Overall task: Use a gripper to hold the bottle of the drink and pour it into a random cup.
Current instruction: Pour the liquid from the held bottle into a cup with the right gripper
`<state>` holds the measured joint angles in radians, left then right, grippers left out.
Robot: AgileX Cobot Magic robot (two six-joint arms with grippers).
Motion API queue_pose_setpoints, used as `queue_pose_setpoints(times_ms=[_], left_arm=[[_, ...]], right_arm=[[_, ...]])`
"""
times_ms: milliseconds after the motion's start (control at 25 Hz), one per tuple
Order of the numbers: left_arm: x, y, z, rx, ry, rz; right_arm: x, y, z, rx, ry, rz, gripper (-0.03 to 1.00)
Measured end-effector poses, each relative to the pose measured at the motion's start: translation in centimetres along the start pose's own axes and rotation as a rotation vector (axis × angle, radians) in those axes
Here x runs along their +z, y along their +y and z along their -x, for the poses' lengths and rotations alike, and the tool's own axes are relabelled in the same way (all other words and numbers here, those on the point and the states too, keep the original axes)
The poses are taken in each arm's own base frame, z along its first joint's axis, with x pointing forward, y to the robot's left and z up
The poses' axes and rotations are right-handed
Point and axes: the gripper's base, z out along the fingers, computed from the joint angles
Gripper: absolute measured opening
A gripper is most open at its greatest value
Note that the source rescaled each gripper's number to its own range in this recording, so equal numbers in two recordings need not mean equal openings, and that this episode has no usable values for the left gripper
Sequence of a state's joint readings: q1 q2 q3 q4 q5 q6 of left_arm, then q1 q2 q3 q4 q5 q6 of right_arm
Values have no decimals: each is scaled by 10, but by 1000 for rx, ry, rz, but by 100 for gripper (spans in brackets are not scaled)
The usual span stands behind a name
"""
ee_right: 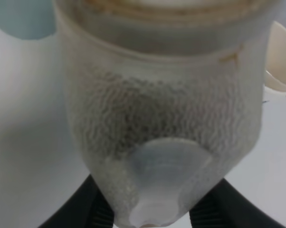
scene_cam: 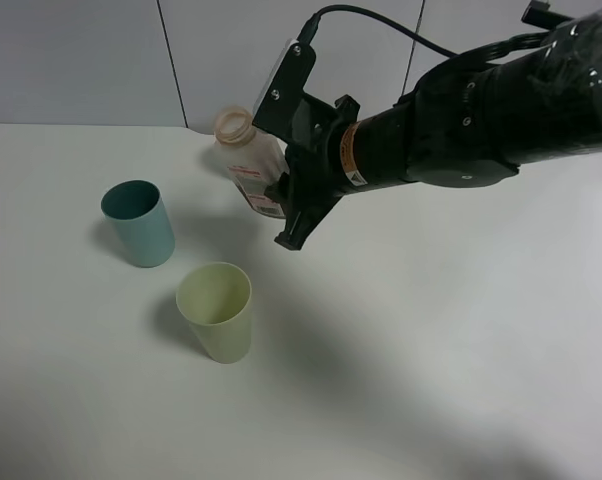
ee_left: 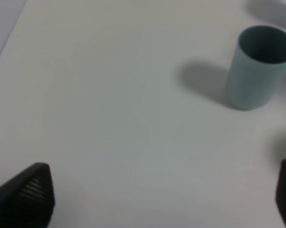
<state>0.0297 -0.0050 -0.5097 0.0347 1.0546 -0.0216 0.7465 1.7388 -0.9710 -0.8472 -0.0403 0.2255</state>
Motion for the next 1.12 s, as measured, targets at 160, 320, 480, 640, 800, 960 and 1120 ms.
queue_pose_setpoints(times_ms=[160,320,480,640,800,960,1120], left_arm=[[0,0,0,0,0,0],[0,0,0,0,0,0],[0,0,0,0,0,0],[0,0,0,0,0,0],[0,0,0,0,0,0],[0,0,0,0,0,0],[0,0,0,0,0,0]], right_arm=[[0,0,1,-105,-9,2,0],[0,1,3,-221,-34,5,0],[0,2,6,-328,-69,6,0],[0,2,6,-425,-70,3,0],[0,2,6,-499,-70,1,0],[0,9,11,-565,-82,12,0],[0,22,19,-669,-110,30,0]])
